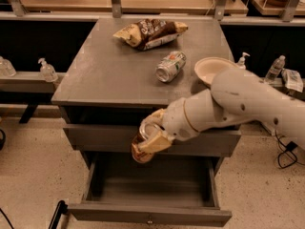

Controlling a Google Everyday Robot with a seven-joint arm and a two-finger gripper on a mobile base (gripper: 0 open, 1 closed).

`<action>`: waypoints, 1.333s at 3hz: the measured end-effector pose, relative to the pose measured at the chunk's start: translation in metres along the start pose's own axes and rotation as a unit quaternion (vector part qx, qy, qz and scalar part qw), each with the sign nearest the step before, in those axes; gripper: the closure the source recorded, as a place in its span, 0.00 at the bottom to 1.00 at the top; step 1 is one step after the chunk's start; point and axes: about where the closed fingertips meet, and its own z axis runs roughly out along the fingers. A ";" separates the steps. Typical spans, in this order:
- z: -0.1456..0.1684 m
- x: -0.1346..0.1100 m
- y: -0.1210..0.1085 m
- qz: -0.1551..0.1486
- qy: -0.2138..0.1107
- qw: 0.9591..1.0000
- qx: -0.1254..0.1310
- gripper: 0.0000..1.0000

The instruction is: Place orange can into middle drawer

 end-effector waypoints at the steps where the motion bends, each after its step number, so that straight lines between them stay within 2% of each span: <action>1: 0.012 0.074 0.026 0.061 -0.036 0.998 0.004 1.00; 2: 0.012 0.074 0.026 0.061 -0.036 0.998 0.004 1.00; 3: 0.026 0.092 0.021 0.074 -0.066 0.995 0.002 1.00; 4: 0.053 0.122 0.020 0.100 -0.139 0.985 0.016 1.00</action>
Offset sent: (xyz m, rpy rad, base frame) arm -0.0218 -0.0282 -0.0543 0.0777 0.0616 -0.0654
